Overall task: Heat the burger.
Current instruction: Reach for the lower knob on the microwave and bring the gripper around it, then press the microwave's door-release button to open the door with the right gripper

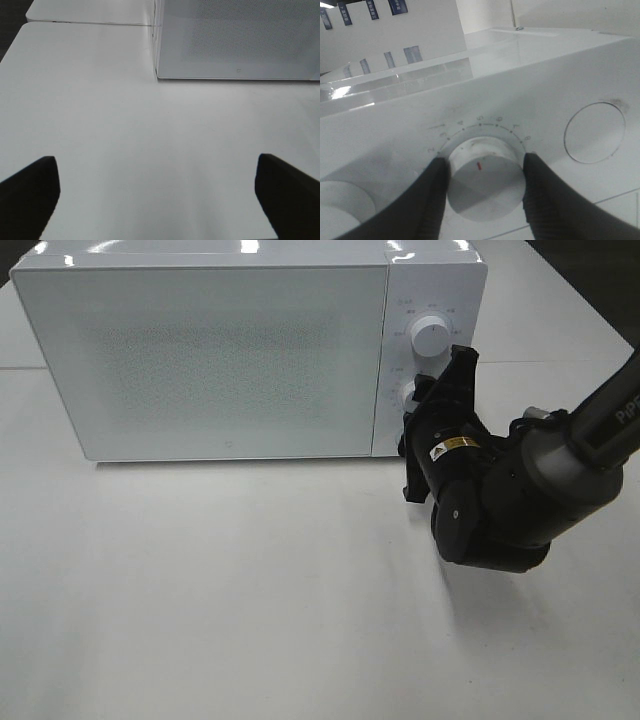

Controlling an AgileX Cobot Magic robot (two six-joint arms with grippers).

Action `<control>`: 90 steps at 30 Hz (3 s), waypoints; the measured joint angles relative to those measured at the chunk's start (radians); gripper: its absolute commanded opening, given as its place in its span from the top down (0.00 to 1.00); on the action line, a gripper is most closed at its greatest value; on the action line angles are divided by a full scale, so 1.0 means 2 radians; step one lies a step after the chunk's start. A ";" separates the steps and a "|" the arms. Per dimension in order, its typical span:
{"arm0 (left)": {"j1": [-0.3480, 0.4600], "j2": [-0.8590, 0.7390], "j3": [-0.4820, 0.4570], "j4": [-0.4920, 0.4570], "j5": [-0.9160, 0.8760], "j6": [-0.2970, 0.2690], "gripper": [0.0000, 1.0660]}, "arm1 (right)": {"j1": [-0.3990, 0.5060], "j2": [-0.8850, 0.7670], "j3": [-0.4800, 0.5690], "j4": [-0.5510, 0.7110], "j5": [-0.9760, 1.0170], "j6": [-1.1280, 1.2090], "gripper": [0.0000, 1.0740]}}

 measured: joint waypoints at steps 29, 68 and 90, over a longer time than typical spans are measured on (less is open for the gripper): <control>0.000 0.000 0.000 0.000 0.000 0.000 0.08 | 0.006 0.000 -0.001 0.011 0.009 -0.036 0.37; 0.000 0.000 0.000 0.000 0.000 0.000 0.08 | -0.081 -0.257 0.065 -0.081 0.544 -0.765 0.37; 0.000 0.000 0.000 0.000 0.000 0.000 0.08 | -0.119 -0.527 0.066 -0.259 0.880 -0.782 0.28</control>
